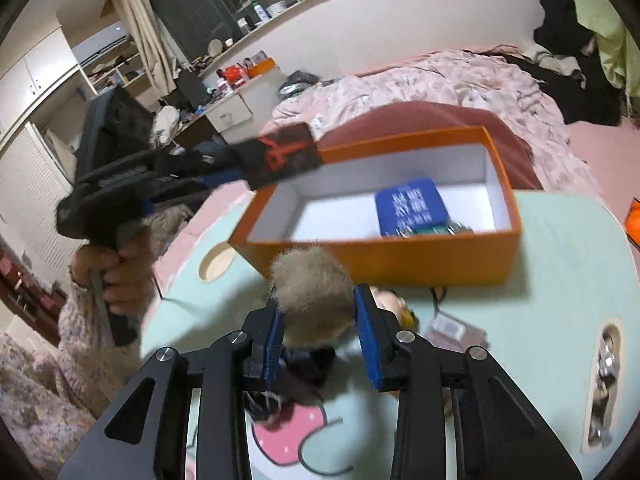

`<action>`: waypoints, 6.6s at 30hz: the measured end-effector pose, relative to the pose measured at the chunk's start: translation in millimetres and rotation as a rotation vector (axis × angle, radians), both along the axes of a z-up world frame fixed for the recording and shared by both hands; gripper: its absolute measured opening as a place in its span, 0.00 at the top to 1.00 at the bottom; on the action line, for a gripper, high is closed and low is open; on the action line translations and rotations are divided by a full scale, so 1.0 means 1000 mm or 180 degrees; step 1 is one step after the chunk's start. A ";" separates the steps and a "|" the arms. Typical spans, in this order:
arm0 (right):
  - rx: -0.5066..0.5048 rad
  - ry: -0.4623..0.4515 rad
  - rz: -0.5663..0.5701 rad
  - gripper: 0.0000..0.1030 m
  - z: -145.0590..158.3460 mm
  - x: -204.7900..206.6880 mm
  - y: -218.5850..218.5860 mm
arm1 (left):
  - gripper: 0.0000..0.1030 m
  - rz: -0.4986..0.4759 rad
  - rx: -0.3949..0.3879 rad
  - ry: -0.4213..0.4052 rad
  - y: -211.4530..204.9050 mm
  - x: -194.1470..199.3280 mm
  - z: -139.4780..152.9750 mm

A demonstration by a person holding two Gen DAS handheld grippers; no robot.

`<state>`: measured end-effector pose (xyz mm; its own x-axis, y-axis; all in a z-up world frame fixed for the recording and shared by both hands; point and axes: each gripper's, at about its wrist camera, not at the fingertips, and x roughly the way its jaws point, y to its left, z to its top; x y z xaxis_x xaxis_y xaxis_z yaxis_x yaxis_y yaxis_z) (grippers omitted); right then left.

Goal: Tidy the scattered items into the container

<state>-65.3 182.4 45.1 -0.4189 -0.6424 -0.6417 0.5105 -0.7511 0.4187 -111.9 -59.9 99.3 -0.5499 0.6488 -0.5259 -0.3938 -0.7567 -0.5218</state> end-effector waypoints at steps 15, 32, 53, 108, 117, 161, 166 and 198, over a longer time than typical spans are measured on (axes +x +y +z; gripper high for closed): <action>0.0311 -0.0392 -0.0038 0.45 -0.027 0.002 -0.005 | 0.65 0.0168 -0.0009 -0.0340 0.004 0.063 -0.061; 0.1204 -0.0072 -0.0222 0.29 0.016 -0.105 -0.062 | 0.26 0.0636 -0.0253 -0.0047 -0.020 0.072 -0.064; 0.1167 -0.0473 -0.0154 0.36 0.012 -0.153 -0.061 | 0.26 0.0663 -0.0188 -0.0014 -0.022 0.066 -0.053; 0.0266 -0.0536 0.0158 0.35 -0.031 0.043 0.011 | 0.54 -0.0868 -0.1556 -0.0902 0.121 -0.128 -0.059; 0.0271 -0.0564 0.0154 0.35 -0.037 0.030 0.018 | 0.78 -0.0805 -0.1869 -0.0899 0.132 -0.131 -0.082; 0.0320 0.0031 -0.0103 0.35 -0.014 0.088 0.021 | 0.38 0.0606 -0.0537 -0.0159 0.028 0.127 -0.066; 0.0501 0.0194 -0.0120 0.35 -0.015 0.101 0.016 | 0.24 0.0658 -0.0798 -0.0098 0.032 0.147 -0.061; 0.1337 0.0382 -0.0611 0.00 -0.054 0.091 0.020 | 0.00 0.0893 -0.1880 -0.0034 0.058 0.151 -0.099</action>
